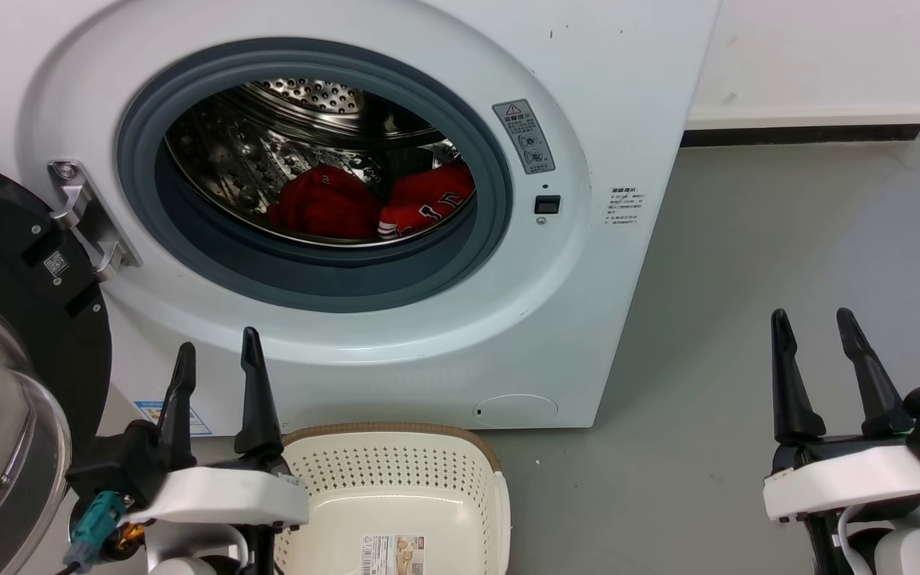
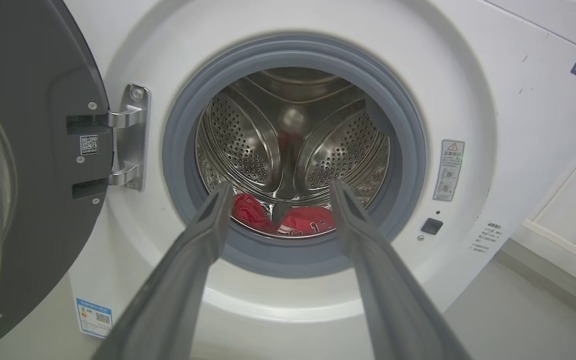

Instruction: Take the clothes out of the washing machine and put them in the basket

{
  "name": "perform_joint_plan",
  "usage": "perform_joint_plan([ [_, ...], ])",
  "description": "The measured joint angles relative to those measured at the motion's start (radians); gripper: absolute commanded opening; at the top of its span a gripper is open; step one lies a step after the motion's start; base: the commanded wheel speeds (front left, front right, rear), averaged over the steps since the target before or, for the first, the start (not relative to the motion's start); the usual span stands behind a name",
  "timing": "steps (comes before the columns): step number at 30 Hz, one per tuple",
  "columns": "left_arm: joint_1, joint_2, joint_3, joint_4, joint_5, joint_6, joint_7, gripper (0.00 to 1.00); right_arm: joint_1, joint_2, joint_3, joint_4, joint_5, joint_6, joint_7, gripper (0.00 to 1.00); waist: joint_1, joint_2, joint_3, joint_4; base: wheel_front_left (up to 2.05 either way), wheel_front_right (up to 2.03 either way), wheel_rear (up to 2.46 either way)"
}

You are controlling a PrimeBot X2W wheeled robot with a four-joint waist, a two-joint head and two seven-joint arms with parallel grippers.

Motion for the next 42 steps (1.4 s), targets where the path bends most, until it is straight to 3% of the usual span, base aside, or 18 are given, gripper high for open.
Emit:
perform_joint_plan([
  [18,0.011,0.069,-0.130,0.050,0.180,0.095,-0.042,1.00,0.002,0.000,0.008,0.006,-0.205,0.000,-0.042,1.00,0.0000,0.0000,0.006,-0.010,0.00,0.00,0.00],
  [25,0.013,0.073,-0.145,0.054,0.212,0.109,-0.058,1.00,0.002,0.000,0.016,-0.001,-0.253,0.000,-0.055,1.00,0.0000,0.0000,0.007,-0.015,0.00,0.00,0.00],
  [32,0.026,0.032,-0.074,0.070,0.188,0.034,-0.069,1.00,0.008,0.000,0.008,0.003,-0.248,0.000,-0.072,1.00,0.0000,0.0000,0.006,-0.019,0.00,0.00,0.00],
  [37,0.034,0.008,-0.028,0.061,0.227,-0.028,-0.079,1.00,0.012,-0.001,-0.020,0.046,-0.151,0.000,-0.081,1.00,0.0000,0.0000,0.013,-0.021,0.00,0.00,0.00],
  [42,0.039,-0.008,-0.004,0.078,0.275,-0.075,-0.088,1.00,0.012,-0.001,-0.021,0.058,-0.159,0.000,-0.087,1.00,0.0000,0.0000,0.018,-0.024,0.00,0.00,0.00],
])
